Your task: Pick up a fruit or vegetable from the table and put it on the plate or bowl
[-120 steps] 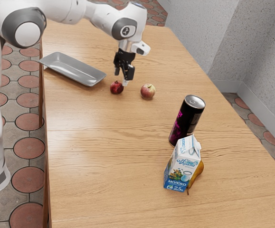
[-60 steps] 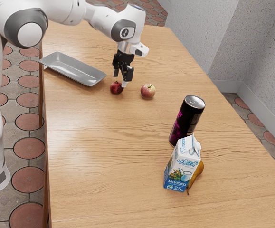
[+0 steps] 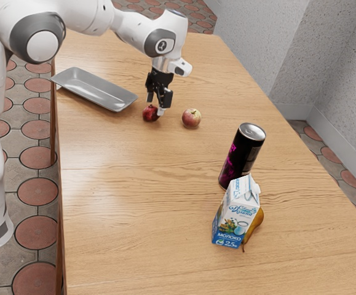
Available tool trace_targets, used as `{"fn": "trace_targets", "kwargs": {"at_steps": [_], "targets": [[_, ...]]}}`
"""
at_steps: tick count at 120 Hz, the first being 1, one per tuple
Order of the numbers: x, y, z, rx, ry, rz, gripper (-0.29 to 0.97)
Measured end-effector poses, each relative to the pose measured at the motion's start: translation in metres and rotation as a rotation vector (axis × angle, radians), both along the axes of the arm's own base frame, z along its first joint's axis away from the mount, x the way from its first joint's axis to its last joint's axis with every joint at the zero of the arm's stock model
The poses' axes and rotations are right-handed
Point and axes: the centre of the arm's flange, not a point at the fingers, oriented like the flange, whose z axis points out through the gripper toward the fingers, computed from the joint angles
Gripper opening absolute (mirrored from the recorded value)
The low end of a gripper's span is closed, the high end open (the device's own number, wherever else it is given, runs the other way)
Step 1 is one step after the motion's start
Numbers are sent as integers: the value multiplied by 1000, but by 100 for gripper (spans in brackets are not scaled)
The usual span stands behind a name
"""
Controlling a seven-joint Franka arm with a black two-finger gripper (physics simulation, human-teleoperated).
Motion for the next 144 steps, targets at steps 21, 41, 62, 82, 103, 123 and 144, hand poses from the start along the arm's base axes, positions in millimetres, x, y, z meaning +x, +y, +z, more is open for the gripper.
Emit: {"fn": "trace_targets", "kwargs": {"at_steps": [21,41,62,82,103,123,144], "targets": [[-3,4,-12,-13,12,7,68],[-3,2,-23,-28,18,5,68],[-3,1,-27,-32,16,2,68],[-4,0,-31,-35,20,-3,68],[-4,-1,-34,-46,16,2,58],[-3,-1,-34,-50,7,7,35],[-1,3,-6,-22,-39,6,33]]}}
